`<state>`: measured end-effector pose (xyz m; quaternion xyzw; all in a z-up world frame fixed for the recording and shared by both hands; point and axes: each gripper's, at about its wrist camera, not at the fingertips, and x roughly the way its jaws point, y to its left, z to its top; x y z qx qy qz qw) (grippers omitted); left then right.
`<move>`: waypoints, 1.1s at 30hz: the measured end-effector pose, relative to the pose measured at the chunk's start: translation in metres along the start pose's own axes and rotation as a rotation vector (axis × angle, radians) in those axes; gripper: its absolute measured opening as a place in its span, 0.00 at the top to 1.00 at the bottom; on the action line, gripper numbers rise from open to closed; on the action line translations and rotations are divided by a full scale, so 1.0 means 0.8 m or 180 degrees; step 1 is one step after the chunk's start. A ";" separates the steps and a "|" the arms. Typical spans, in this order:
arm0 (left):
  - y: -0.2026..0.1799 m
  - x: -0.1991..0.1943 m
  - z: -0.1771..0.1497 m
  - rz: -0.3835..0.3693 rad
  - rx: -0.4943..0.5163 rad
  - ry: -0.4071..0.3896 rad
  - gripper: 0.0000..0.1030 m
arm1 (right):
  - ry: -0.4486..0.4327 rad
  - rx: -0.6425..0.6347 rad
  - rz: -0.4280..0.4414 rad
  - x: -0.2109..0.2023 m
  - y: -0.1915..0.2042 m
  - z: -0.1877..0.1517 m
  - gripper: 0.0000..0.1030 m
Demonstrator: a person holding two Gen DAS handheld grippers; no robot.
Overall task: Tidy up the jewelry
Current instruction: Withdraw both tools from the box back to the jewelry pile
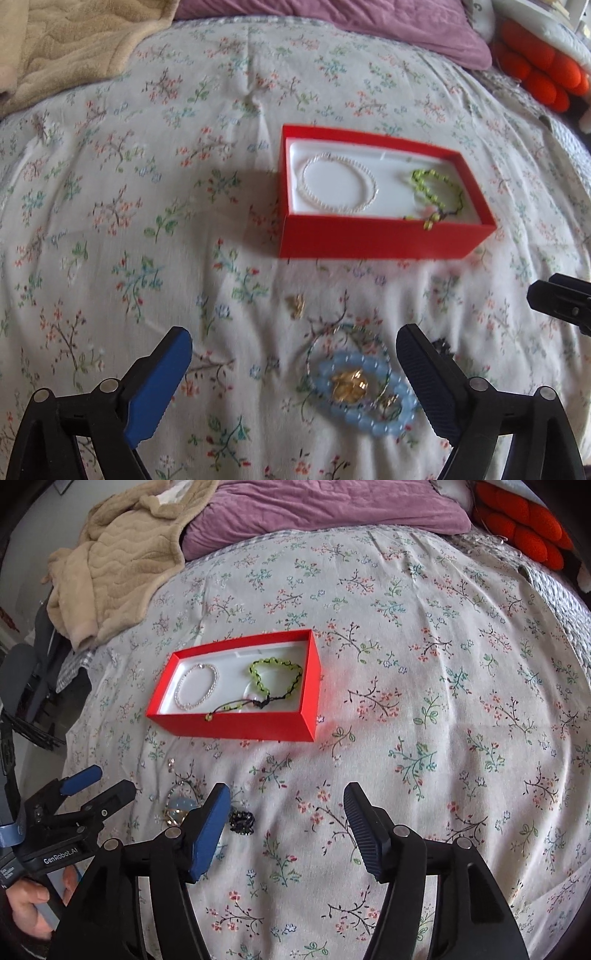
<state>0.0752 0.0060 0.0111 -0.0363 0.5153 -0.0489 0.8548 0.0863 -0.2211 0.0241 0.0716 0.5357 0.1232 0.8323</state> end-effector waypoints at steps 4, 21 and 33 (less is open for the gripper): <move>0.006 0.008 -0.015 -0.0050 -0.0048 0.0180 0.10 | 0.0138 -0.0239 -0.0059 0.005 0.013 -0.015 0.35; 0.029 0.019 -0.023 -0.0064 -0.0090 0.0356 0.10 | 0.0395 -0.0448 -0.0221 0.035 0.026 -0.035 0.34; 0.046 0.028 -0.015 -0.0356 -0.0223 0.0436 0.28 | 0.0445 -0.0336 -0.0214 0.037 0.013 -0.035 0.34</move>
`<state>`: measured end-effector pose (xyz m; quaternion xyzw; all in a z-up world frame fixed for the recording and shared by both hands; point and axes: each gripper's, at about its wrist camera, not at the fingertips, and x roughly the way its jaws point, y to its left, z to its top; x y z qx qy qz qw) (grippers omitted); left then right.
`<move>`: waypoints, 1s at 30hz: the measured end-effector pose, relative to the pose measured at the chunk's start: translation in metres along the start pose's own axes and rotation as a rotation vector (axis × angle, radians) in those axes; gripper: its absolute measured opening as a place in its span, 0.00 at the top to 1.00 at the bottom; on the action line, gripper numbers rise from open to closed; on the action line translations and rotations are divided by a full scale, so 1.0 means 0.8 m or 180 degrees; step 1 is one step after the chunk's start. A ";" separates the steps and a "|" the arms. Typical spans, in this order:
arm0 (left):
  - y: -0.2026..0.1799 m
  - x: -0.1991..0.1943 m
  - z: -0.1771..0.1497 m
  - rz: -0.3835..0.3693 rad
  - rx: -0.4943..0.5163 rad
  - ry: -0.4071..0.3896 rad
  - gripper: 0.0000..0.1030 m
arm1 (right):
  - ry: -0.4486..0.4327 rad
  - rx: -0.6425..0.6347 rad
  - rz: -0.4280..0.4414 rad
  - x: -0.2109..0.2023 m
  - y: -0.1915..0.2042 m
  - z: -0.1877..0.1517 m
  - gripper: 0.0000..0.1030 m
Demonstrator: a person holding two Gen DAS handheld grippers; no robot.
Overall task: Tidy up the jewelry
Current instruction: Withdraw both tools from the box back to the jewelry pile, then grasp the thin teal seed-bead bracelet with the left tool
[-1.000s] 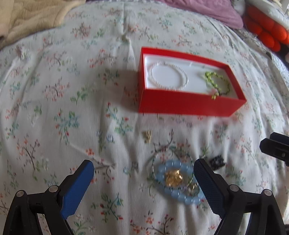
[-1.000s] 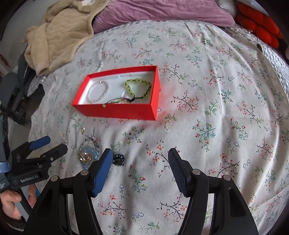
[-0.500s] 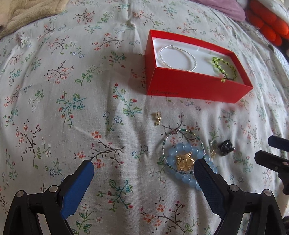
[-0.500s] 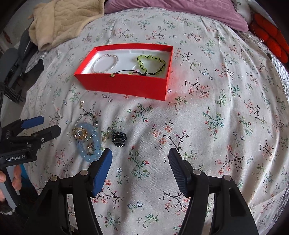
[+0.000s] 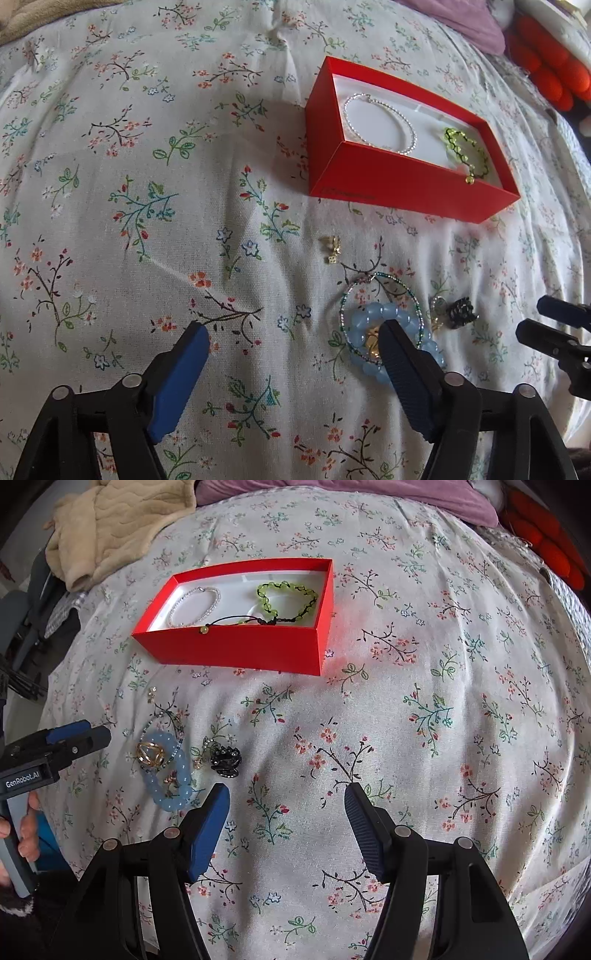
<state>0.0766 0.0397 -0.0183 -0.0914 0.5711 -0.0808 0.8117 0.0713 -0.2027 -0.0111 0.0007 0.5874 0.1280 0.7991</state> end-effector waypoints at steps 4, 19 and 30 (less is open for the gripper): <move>0.001 0.004 0.004 -0.0122 -0.0021 0.0040 0.45 | 0.0007 -0.0003 -0.0005 0.000 -0.002 -0.001 0.34; -0.018 0.041 0.026 -0.0191 -0.0022 0.0172 0.82 | 0.0060 0.0084 -0.0004 0.008 -0.012 0.001 0.34; -0.053 0.069 0.030 0.0063 0.0234 0.0202 0.96 | 0.0153 0.0078 0.0074 0.019 -0.006 -0.002 0.34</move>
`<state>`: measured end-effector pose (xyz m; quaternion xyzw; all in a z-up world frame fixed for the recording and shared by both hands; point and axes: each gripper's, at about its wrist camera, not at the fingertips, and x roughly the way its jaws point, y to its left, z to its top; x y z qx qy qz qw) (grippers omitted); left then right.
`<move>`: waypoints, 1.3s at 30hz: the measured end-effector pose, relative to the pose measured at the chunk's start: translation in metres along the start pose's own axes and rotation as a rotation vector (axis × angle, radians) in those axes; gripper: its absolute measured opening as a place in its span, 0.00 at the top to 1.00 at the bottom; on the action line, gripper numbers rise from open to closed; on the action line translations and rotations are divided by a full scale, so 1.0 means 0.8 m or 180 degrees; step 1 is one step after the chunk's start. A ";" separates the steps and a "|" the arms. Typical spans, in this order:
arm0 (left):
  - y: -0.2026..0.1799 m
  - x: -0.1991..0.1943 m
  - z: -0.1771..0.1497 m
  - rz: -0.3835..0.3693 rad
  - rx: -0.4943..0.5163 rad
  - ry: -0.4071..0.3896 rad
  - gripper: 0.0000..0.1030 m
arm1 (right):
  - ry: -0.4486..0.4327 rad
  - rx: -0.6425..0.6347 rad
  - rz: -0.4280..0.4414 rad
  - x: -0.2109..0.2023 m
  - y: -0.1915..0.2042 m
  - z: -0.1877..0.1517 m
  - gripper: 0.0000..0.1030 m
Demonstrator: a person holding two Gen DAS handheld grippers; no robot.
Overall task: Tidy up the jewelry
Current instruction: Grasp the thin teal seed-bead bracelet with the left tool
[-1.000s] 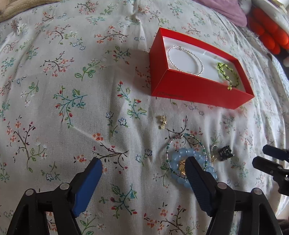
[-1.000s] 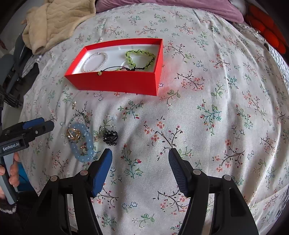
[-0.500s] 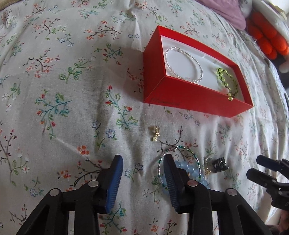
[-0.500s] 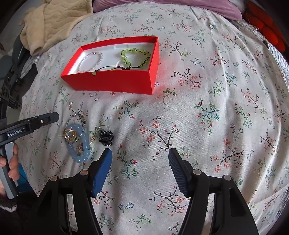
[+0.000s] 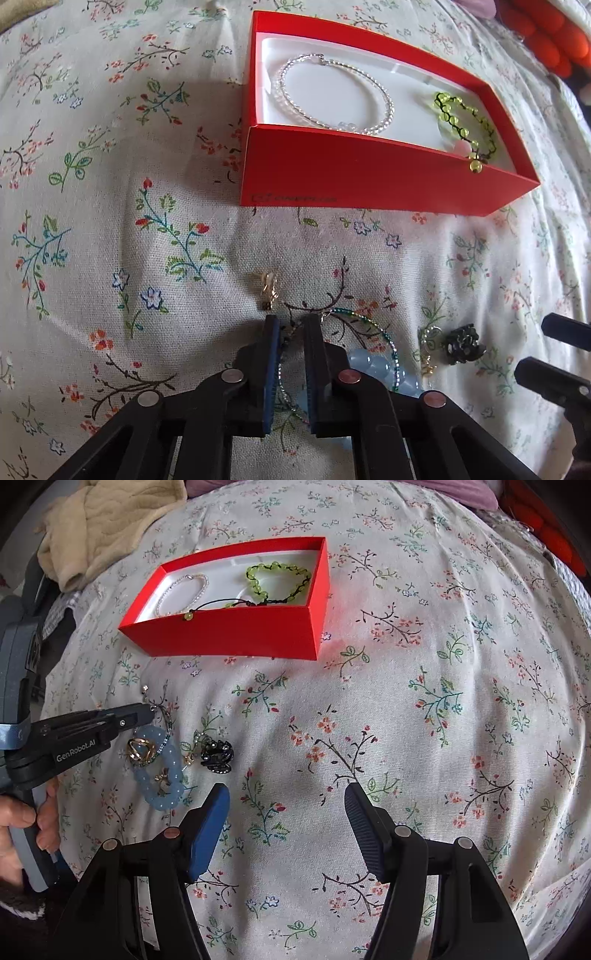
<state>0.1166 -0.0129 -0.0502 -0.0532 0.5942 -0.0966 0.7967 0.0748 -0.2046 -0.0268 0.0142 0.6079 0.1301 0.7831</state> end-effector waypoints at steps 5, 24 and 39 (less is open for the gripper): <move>-0.008 -0.004 -0.002 0.0126 0.0107 -0.0061 1.00 | 0.0089 -0.0045 0.0149 0.010 0.016 -0.001 0.34; 0.067 -0.084 -0.030 0.0126 -0.0124 -0.0405 1.00 | 0.0138 0.0002 0.0486 0.049 0.077 0.022 0.74; 0.099 -0.048 -0.052 0.0309 -0.0202 -0.0117 1.00 | -0.0044 -0.0534 -0.0011 0.067 0.132 0.023 0.84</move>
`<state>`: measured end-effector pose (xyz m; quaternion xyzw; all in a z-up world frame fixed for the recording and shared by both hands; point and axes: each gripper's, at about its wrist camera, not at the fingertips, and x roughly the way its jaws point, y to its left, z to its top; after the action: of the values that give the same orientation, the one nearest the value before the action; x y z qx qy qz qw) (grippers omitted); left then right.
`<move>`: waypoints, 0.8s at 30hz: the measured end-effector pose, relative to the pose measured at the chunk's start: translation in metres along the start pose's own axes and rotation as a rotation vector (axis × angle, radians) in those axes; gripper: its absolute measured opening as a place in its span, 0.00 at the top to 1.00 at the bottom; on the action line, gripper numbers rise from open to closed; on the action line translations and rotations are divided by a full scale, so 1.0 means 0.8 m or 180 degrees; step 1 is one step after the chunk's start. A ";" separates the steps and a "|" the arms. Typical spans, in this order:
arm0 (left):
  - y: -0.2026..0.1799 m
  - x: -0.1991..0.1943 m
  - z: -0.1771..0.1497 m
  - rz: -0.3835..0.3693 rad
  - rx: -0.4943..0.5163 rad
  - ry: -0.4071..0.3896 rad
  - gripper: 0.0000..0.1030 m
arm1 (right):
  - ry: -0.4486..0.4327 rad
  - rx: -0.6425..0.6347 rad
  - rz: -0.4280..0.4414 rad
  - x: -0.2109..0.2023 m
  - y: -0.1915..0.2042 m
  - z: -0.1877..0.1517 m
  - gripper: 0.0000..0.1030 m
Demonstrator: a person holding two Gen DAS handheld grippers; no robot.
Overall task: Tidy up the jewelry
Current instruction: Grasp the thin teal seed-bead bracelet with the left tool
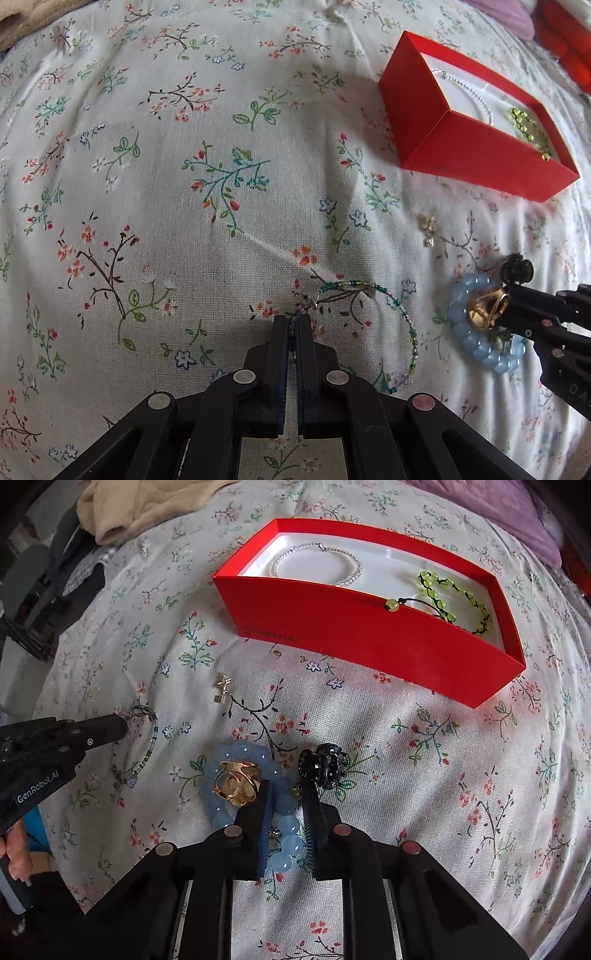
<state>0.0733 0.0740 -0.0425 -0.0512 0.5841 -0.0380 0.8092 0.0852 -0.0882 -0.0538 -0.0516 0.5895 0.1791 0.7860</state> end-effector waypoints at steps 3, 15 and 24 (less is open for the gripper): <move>-0.002 -0.004 0.002 -0.0021 0.0000 -0.0030 1.00 | -0.0030 0.0029 0.0055 -0.005 -0.001 0.000 0.85; -0.013 -0.042 0.006 -0.0205 -0.0005 -0.0257 1.00 | -0.0322 0.0101 0.0361 -0.065 -0.006 -0.001 0.94; -0.018 -0.027 0.004 -0.0154 -0.0008 -0.0150 1.00 | -0.0035 0.0528 0.0565 -0.052 -0.045 -0.007 0.65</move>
<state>0.0693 0.0628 -0.0192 -0.0673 0.5635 -0.0556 0.8215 0.0828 -0.1328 -0.0205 0.0669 0.6002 0.1989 0.7718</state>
